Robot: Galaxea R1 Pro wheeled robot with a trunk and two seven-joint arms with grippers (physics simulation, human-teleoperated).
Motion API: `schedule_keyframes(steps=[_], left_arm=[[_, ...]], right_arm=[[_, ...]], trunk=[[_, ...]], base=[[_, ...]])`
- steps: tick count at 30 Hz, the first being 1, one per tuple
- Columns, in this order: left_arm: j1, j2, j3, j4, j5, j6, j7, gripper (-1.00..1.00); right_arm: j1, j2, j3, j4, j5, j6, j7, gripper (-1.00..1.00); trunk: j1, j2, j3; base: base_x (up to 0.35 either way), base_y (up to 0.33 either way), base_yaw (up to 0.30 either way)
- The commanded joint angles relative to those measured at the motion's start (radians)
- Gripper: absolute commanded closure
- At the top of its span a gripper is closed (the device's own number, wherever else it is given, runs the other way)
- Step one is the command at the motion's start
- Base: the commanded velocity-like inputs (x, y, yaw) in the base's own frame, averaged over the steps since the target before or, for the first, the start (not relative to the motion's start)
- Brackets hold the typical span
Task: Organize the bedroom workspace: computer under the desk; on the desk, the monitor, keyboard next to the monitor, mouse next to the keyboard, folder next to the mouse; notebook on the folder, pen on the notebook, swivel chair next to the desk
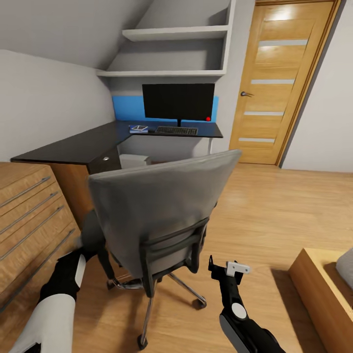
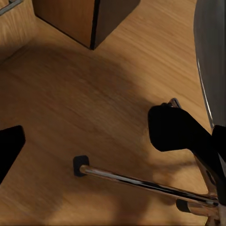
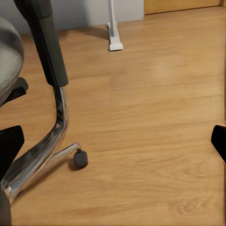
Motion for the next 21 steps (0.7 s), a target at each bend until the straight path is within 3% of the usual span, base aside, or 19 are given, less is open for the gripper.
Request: schedule_keyframes(steps=[1,14,21], left_arm=[[-0.001,-0.002,0.004,-0.002,0.006,0.006,-0.010,-1.00],[-0.001,-0.002,0.004,-0.002,0.006,0.007,-0.011,-1.00],[-0.001,-0.001,0.005,-0.001,0.006,0.007,-0.011,-1.00]], right_arm=[[-0.001,-0.002,0.006,0.000,-0.010,-0.007,-0.005,-1.00],[-0.001,-0.002,0.006,0.001,-0.010,-0.007,-0.005,-1.00],[-0.002,-0.002,0.006,0.002,-0.010,-0.007,-0.003,-1.00]], trunk=[[0.000,0.000,-0.001],[0.000,0.000,-0.001],[0.000,0.000,-0.001]], base=[[0.000,-0.185,0.000],[0.000,-0.102,0.000],[0.000,0.167,0.000]])
